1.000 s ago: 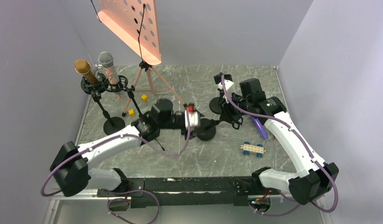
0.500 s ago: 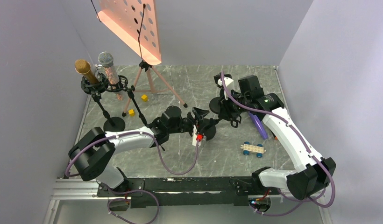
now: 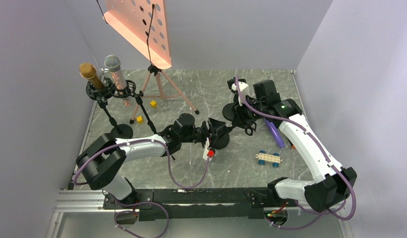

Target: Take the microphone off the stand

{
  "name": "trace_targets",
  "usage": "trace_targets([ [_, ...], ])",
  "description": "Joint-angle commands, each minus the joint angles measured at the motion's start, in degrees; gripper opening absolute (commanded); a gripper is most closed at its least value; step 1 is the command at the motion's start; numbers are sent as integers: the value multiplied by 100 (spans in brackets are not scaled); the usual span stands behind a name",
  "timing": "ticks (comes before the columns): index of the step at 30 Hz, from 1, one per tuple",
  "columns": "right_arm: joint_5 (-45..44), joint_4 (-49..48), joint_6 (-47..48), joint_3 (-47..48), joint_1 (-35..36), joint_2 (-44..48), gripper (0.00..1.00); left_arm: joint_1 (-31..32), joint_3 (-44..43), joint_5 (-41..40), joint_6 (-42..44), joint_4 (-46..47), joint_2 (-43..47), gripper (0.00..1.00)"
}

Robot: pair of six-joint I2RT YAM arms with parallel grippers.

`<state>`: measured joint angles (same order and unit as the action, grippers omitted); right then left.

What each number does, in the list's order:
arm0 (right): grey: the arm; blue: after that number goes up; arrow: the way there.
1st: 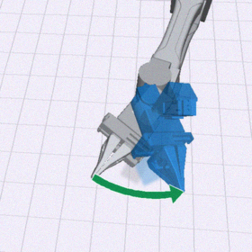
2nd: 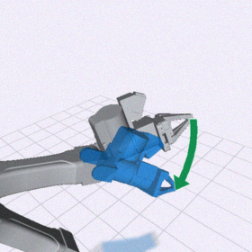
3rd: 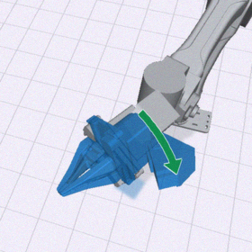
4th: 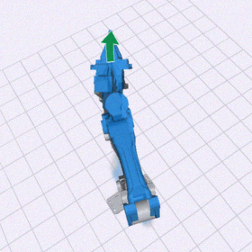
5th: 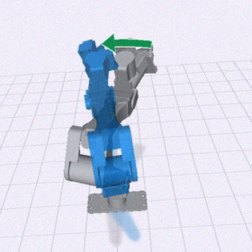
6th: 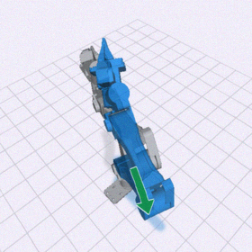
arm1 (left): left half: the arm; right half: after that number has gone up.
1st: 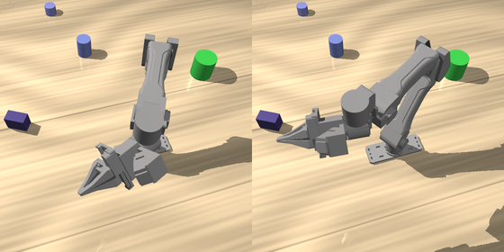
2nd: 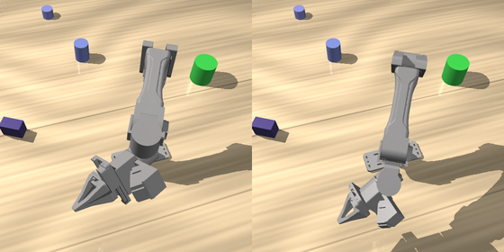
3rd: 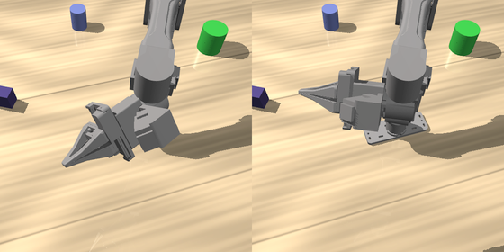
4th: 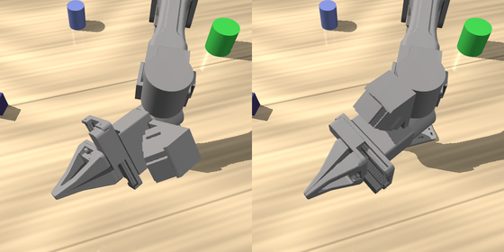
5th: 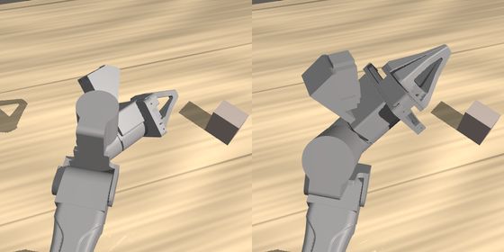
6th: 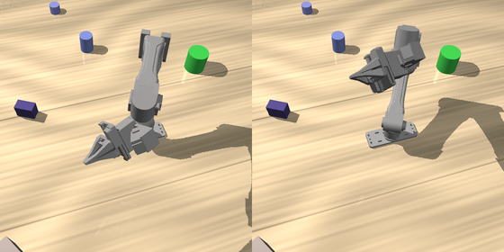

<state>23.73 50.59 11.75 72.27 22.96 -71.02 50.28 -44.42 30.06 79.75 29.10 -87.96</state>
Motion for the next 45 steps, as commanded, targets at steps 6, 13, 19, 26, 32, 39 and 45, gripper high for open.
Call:
trace_targets([
  [6,458,-251,-226,69,25,-27,0,102,-344,430,553,-169,-234,47],
  [13,438,-205,-199,63,24,8,0,169,-405,-337,-206,-35,-267,23],
  [19,425,-190,-178,53,17,41,0,171,-503,-864,-1283,-319,-72,7],
  [26,406,-189,-166,59,15,55,0,-343,-2523,890,-5011,-3307,-343,0],
  [32,405,-207,-173,60,8,59,0,-592,-3192,2469,-7649,-3408,-940,0],
  [39,396,-216,-164,35,7,118,0,-617,-2695,2147,-8207,-2782,-695,26],
  [45,406,-276,-205,-50,11,174,0,-336,-2142,1125,-6046,-2784,6,49],
])
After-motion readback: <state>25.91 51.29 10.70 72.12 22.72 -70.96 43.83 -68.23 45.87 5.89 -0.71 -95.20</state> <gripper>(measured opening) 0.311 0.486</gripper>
